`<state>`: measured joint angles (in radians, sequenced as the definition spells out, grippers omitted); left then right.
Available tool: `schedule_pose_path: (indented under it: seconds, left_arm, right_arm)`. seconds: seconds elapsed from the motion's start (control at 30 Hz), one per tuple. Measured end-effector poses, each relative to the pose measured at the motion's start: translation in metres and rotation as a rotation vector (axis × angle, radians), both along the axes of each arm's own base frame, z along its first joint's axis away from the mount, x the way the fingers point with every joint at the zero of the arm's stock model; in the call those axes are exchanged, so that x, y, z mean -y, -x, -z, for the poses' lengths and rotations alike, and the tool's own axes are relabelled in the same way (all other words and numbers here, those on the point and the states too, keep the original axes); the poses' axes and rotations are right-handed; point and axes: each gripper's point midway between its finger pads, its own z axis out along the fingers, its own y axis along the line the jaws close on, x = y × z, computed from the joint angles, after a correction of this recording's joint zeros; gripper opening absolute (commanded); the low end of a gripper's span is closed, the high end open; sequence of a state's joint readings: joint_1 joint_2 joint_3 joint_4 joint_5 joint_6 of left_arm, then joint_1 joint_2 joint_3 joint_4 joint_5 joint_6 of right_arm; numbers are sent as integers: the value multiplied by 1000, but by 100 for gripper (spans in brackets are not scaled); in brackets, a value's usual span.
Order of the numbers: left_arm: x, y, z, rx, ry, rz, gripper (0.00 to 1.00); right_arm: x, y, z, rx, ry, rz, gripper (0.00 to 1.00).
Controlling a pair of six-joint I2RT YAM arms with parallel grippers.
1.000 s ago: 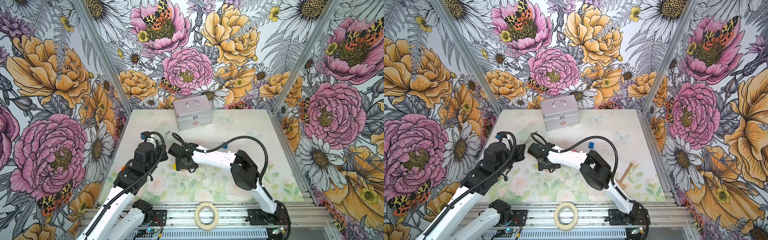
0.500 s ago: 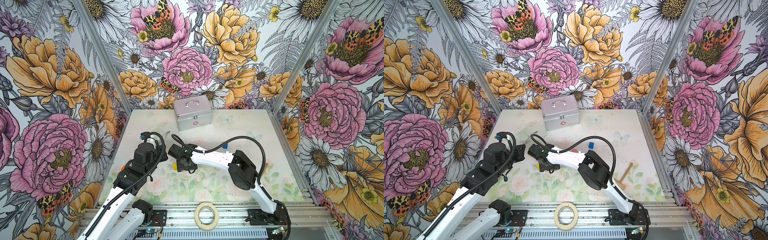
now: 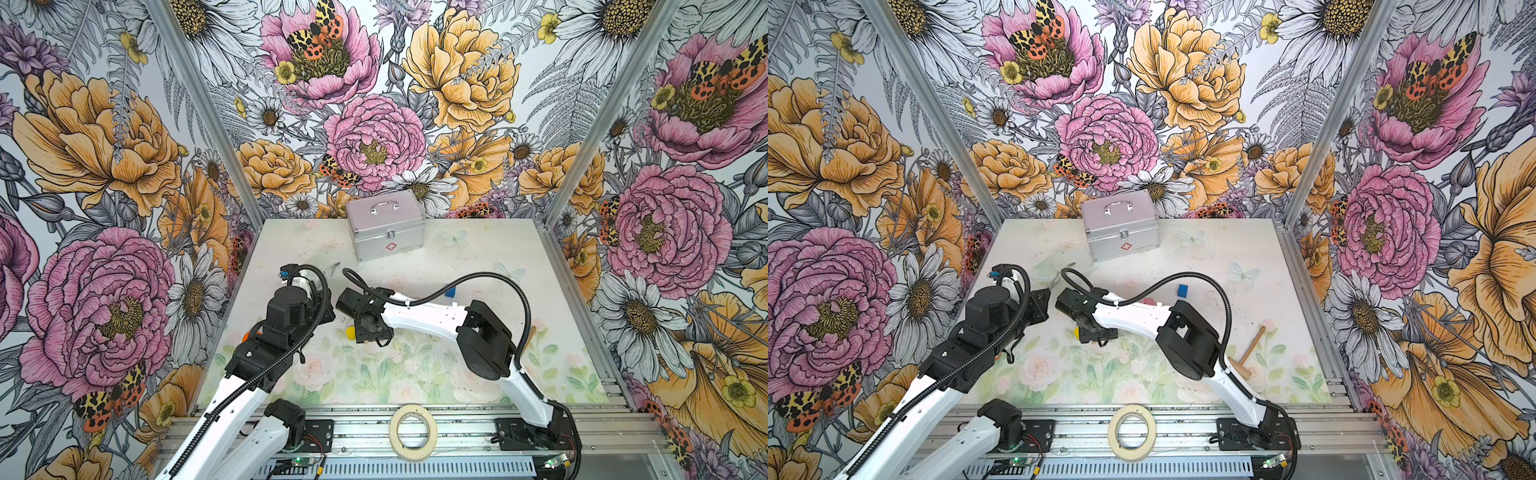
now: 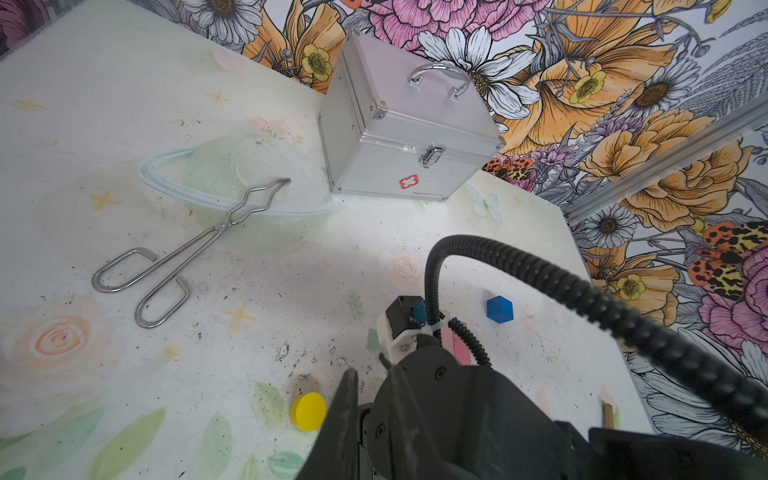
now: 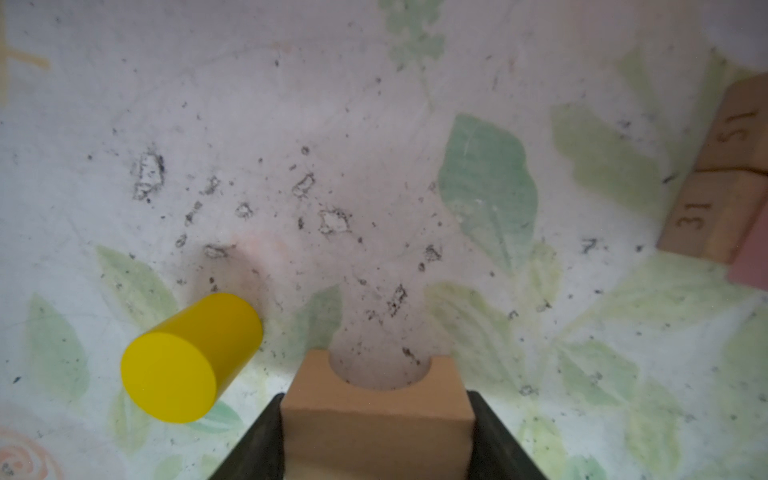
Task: Build the wood block tower
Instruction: 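Lift and carry the arch block with the right gripper over the pink blocks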
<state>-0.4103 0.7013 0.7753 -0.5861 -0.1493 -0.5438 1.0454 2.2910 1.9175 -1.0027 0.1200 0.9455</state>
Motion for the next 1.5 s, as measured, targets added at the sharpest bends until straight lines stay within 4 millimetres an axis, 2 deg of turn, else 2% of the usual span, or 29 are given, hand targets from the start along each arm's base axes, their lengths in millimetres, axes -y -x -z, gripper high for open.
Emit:
schedule_pose_path:
  seconds: [0.1, 0.3, 0.47, 0.57, 0.8, 0.97, 1.5]
  left_arm:
    - [0, 0, 0, 1, 0, 0, 16]
    - [0, 0, 0, -2, -1, 0, 17]
    - [1, -1, 3, -10, -4, 0, 17]
    - [1, -3, 6, -21, -9, 0, 17]
    - [2, -6, 12, -40, -17, -3, 16]
    - [0, -9, 15, -52, -22, -13, 16]
    - [-1, -12, 19, -65, -25, -19, 16]
  right_arm:
    - [1, -2, -6, 6, -8, 1, 0]
    - [11, -19, -40, 46, -57, 20, 0]
    - [37, -39, -69, 94, -74, 71, 0]
    - [55, -48, -79, 115, -66, 100, 0]
    - [91, -62, -70, 117, 9, 151, 0]
    - [105, -69, -68, 125, 41, 172, 0]
    - [119, -77, -63, 123, 60, 203, 0]
